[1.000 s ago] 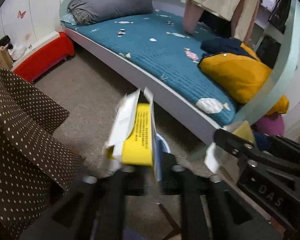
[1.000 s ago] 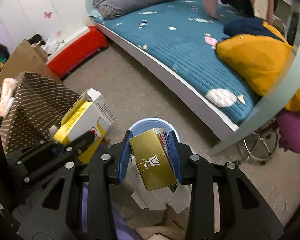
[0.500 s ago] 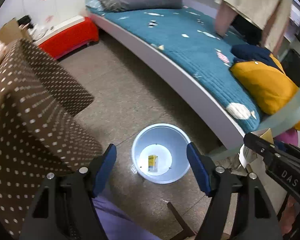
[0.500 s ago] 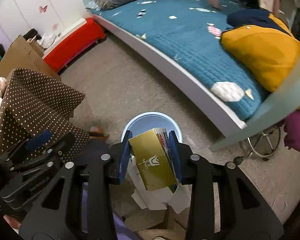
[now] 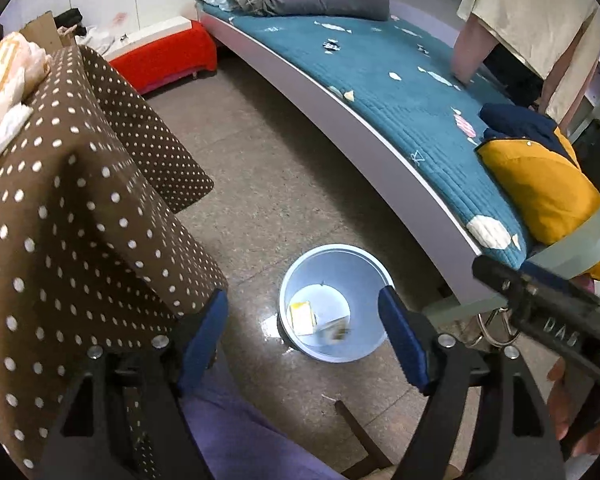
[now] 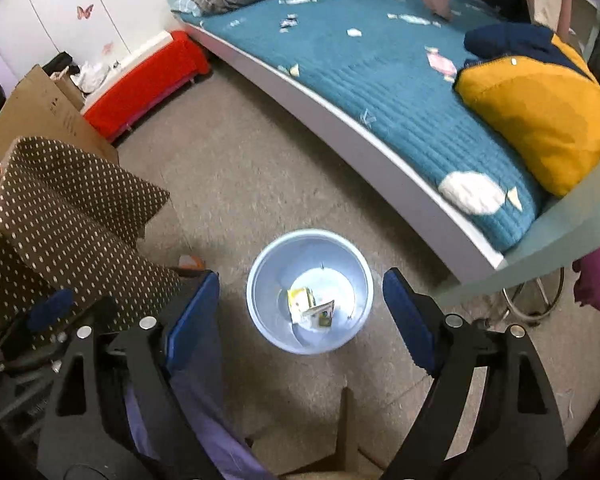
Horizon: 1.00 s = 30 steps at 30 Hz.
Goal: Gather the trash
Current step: 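Move both empty grippers back toward the polka-dot table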
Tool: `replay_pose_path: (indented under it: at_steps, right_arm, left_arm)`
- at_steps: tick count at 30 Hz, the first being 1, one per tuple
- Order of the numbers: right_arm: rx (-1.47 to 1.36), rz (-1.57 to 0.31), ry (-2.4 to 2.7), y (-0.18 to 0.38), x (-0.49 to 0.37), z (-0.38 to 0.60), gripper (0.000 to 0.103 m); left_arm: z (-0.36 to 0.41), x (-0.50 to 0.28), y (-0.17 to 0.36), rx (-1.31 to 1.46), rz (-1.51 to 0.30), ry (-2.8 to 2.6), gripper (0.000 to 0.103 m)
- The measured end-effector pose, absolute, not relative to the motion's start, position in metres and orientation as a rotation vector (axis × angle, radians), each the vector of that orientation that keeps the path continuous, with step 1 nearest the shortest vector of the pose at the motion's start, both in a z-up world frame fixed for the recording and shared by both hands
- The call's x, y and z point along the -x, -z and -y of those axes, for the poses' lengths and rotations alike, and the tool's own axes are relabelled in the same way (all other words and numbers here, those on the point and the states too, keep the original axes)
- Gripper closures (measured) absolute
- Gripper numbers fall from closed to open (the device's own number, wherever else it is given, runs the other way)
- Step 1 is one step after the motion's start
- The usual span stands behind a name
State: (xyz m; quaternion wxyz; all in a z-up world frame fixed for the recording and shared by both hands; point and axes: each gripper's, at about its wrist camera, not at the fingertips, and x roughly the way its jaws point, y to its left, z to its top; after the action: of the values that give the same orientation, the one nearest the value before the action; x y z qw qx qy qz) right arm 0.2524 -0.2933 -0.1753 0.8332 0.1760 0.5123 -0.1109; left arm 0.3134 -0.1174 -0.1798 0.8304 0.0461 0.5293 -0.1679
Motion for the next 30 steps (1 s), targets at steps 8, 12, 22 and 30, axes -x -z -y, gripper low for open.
replay_pose_path:
  at_steps: [8,12,22,30]
  right_arm:
    - [-0.377,-1.108,0.238,0.179,-0.230,0.293,0.017]
    - [-0.368,-1.078,0.222,0.172,-0.218,0.292,0.016]
    - [-0.243,-0.912,0.199,0.138,-0.191,0.268,0.016]
    - [-0.222,-0.831,0.221,0.116,-0.175,0.256,0.016]
  left_arm:
    - [0.123,-0.306,0.180,-0.106,-1.128,0.363,0.027]
    - [0.127,-0.297,0.173,-0.123,-1.112,0.373,0.027]
    - [0.127,-0.277,0.152,-0.134,-1.065,0.386,0.025]
    - [0.111,-0.258,0.124,-0.122,-1.001,0.378,0.025]
